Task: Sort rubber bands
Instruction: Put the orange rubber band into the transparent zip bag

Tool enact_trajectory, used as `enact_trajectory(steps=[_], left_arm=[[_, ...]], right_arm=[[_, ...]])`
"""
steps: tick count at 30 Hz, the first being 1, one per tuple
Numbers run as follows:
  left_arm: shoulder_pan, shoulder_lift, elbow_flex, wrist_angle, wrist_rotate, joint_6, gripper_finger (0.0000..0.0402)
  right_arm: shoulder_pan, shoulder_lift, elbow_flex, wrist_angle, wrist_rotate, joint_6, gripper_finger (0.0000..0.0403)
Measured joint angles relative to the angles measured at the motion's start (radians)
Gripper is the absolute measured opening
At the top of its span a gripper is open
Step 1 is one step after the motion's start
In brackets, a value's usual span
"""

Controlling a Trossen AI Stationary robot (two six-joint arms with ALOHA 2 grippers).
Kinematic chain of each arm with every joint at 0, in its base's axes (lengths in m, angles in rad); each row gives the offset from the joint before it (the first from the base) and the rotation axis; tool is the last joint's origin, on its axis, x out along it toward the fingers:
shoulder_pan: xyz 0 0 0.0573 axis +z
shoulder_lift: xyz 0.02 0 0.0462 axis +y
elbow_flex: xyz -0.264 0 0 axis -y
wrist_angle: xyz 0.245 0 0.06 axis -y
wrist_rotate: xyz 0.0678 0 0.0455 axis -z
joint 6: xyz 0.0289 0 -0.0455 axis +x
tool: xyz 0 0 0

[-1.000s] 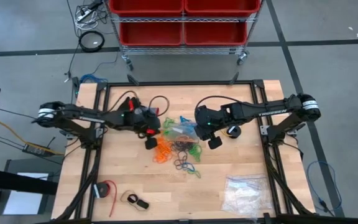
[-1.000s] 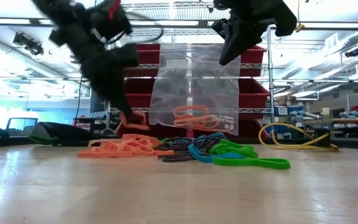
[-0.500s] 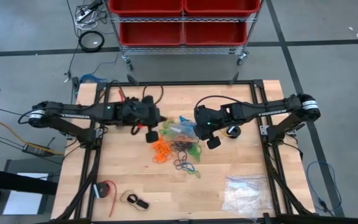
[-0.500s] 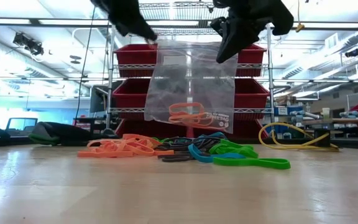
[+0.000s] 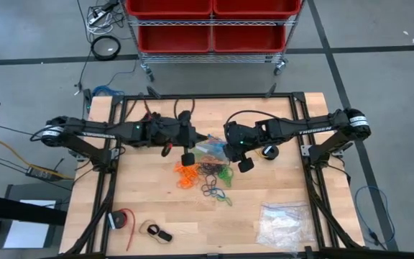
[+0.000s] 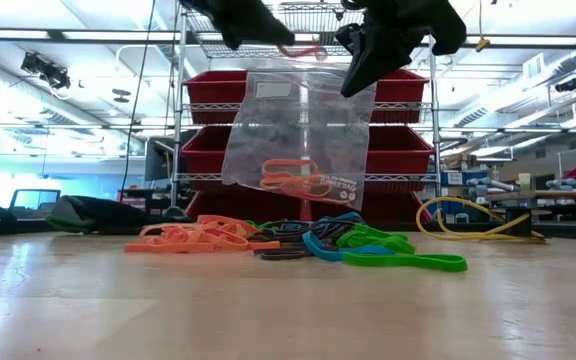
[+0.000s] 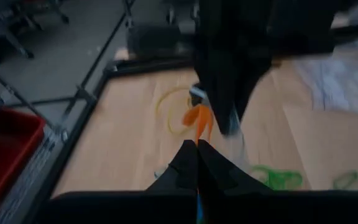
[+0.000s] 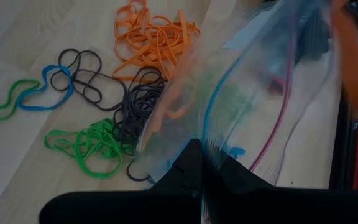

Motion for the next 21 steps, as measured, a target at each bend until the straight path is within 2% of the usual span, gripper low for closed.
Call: enact_trajectory(steps=[8,14,17,21], left_arm=[[-0.007,0.068,0.009,-0.025,-0.006,0.009,0.0001],[-0.017,0.069,0.009,-0.071,-0.083,0.037,0.001],[-0.031,0.069,0.009,-0.07,-0.088,0.063,0.0048],[-0.043,0.069,0.009,-0.07,-0.09,0.082,0.0123]], right_arm=[[0.0,0.0,0.0,0.004,0.001,0.0,0.0],[0.0,0.0,0.0,0.005,0.001,-0.001,0.0],[0.0,0.0,0.0,0.006,0.001,-0.002,0.0],[0.0,0.0,0.0,0.005,0.007,-0.002,0.0]])
